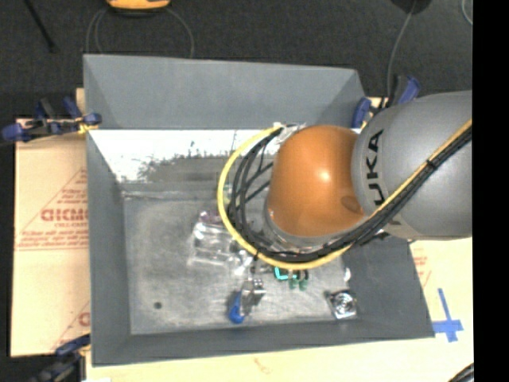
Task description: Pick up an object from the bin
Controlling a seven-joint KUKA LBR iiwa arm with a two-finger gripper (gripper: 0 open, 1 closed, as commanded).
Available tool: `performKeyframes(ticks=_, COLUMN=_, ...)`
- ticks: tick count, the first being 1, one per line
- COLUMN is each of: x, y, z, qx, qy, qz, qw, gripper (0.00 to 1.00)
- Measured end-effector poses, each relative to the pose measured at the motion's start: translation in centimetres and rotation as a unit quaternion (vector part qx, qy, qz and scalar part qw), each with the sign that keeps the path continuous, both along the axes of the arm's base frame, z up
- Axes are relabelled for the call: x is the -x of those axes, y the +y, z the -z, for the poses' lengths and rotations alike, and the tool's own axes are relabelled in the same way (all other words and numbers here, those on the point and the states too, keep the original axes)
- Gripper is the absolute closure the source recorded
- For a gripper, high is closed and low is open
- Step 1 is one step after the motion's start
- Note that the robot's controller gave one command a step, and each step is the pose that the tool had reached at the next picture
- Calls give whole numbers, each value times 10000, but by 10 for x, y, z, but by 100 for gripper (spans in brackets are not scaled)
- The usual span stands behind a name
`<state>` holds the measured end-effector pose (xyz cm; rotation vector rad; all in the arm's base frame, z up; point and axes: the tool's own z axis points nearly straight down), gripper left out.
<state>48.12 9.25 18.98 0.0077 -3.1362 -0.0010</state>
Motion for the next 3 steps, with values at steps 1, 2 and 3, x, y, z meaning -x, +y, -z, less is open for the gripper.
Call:
performKeyframes(ticks=1, x=-1, y=-40, z=108, qx=6, qy=-3, qz=196, qw=9998, gripper=0)
performKeyframes(ticks=2, x=-3, y=-38, z=104, qx=-5, qy=-38, qz=204, qw=9998, gripper=100)
performKeyframes(ticks=3, x=-3, y=-34, z=-14, qx=-8, qy=-80, qz=356, qw=9993, gripper=100)
